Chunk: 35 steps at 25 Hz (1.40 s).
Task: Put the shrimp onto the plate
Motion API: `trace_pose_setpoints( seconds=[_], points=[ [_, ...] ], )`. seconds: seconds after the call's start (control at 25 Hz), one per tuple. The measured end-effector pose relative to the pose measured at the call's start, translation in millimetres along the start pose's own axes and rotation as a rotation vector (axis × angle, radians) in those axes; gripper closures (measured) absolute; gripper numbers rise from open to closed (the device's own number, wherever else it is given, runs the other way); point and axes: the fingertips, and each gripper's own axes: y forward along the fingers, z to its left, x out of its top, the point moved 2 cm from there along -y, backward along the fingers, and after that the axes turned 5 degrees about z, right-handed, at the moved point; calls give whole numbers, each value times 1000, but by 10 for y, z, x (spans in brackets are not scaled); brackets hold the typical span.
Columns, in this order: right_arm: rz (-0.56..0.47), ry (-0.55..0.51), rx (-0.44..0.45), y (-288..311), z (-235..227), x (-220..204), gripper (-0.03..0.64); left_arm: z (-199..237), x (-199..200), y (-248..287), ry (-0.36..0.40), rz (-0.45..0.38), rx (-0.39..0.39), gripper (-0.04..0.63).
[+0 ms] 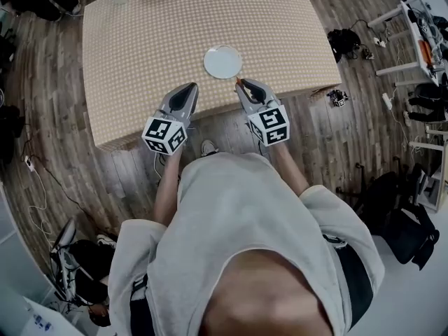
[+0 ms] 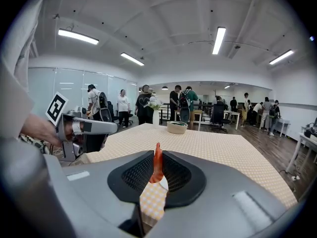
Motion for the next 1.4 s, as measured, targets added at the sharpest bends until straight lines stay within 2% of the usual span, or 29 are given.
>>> trace_pose_setpoints(
  seconds=[0.32, 0.72, 0.96, 1.4],
  points=[
    [7, 24, 24, 183, -288, -24, 564, 6, -23, 319, -14, 33, 9, 586],
    [41, 21, 132, 475, -704, -72, 565, 103, -66, 599, -79, 29, 142, 586],
    [97, 38, 187, 528, -729, -351, 565, 120, -242, 634, -113, 59, 190, 586],
    [223, 87, 236, 602, -586, -921, 565, 90, -816, 690, -195, 163, 175, 586]
  ],
)
